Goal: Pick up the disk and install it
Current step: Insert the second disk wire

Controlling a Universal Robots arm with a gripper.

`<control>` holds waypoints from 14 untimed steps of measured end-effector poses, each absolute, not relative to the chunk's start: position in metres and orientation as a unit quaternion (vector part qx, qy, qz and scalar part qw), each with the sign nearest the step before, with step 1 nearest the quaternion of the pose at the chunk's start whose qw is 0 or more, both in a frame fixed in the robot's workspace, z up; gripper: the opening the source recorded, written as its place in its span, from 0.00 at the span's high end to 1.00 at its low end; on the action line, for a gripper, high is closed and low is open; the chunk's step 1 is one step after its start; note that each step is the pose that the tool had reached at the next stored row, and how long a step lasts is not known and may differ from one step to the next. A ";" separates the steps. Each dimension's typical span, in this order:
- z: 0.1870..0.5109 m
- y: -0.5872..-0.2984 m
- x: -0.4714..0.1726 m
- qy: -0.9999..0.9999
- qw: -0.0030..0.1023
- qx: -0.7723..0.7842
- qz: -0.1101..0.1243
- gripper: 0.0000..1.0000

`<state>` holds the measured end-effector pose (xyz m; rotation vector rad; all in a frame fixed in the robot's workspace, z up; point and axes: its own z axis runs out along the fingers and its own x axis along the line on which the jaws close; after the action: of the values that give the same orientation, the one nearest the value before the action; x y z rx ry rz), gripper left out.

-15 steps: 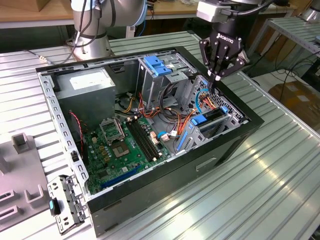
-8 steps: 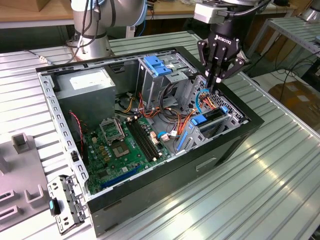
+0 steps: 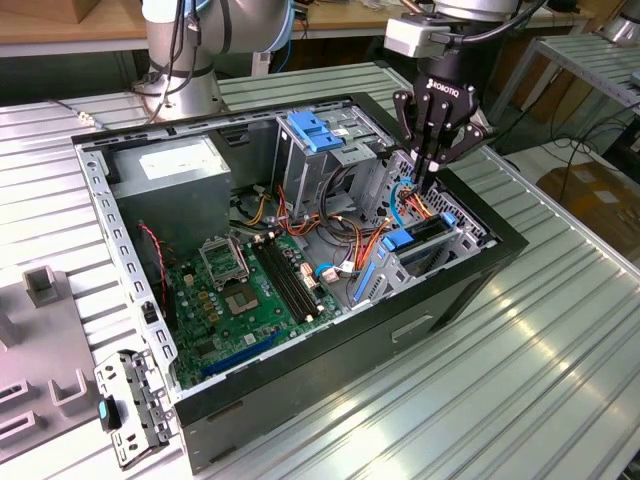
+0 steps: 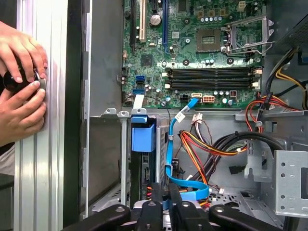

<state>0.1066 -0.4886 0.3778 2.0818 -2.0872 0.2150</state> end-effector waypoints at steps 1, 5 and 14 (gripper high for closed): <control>0.378 -0.489 0.107 -0.703 0.093 0.701 0.072 0.84; 0.378 -0.490 0.106 -0.703 0.092 0.701 0.072 0.84; 0.377 -0.503 0.106 -0.706 0.061 0.705 0.042 0.84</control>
<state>0.1057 -0.5027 0.3768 2.1308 -2.1343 0.1275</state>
